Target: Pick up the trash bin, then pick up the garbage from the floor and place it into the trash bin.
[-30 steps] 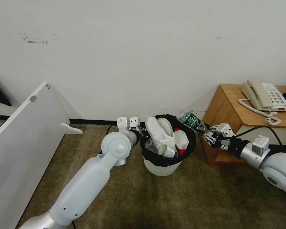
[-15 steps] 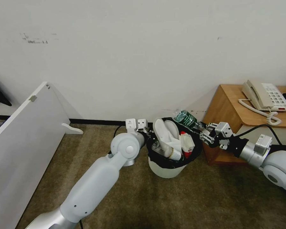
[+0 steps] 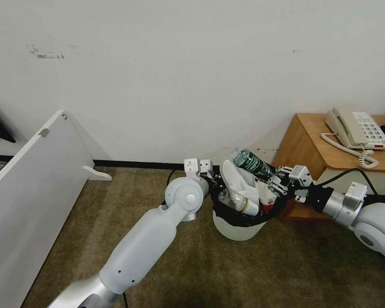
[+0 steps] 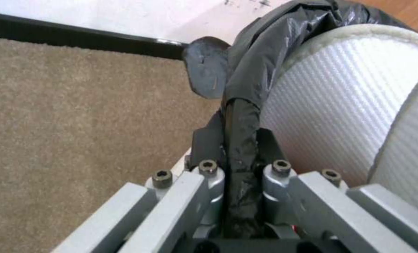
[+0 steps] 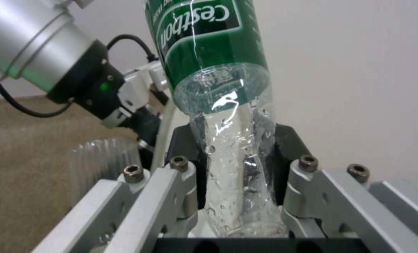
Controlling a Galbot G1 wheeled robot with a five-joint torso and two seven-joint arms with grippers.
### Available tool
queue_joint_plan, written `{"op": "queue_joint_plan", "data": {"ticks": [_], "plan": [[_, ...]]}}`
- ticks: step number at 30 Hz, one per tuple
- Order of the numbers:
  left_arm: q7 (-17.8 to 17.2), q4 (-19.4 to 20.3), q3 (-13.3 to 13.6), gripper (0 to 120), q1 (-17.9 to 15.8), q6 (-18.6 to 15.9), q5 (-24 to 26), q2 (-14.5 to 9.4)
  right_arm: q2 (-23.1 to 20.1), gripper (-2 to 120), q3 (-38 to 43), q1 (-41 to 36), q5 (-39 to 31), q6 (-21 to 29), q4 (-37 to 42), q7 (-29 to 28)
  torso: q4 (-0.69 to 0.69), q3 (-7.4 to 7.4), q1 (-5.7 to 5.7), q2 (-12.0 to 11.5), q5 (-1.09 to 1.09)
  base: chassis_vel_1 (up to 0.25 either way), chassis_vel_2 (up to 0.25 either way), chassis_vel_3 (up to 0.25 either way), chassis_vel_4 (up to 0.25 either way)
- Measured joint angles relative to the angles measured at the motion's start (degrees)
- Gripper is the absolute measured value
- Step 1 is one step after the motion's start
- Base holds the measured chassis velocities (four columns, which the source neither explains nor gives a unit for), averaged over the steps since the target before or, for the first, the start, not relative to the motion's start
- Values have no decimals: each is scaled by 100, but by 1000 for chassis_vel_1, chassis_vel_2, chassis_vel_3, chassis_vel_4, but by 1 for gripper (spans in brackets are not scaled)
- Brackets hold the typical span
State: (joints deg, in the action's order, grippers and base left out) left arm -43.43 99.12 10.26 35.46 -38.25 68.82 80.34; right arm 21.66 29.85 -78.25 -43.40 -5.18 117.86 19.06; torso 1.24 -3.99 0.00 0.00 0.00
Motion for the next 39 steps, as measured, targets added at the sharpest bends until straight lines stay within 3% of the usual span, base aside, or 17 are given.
{"op": "queue_joint_plan", "data": {"ticks": [7,15,28,39], "plan": [[-6,-13,19,4,-28,4,-20,75,-4,22,-3,-34,15,-16,-55,5,0,0,0,0,0,0,0,0,0],[-17,134,-17,4,-37,5,34,-68,51,22,-152,-1,117,-64,-295,3,0,0,0,0,0,0,0,0,0],[-19,172,-76,4,-82,6,100,-106,288,22,-710,570,157,-101,-599,-108,1,0,0,0,0,0,0,0,0],[-11,224,-168,4,-21,5,111,-165,422,59,-1081,924,182,-125,-690,-185,0,0,0,0,-1,0,0,0,0]]}}
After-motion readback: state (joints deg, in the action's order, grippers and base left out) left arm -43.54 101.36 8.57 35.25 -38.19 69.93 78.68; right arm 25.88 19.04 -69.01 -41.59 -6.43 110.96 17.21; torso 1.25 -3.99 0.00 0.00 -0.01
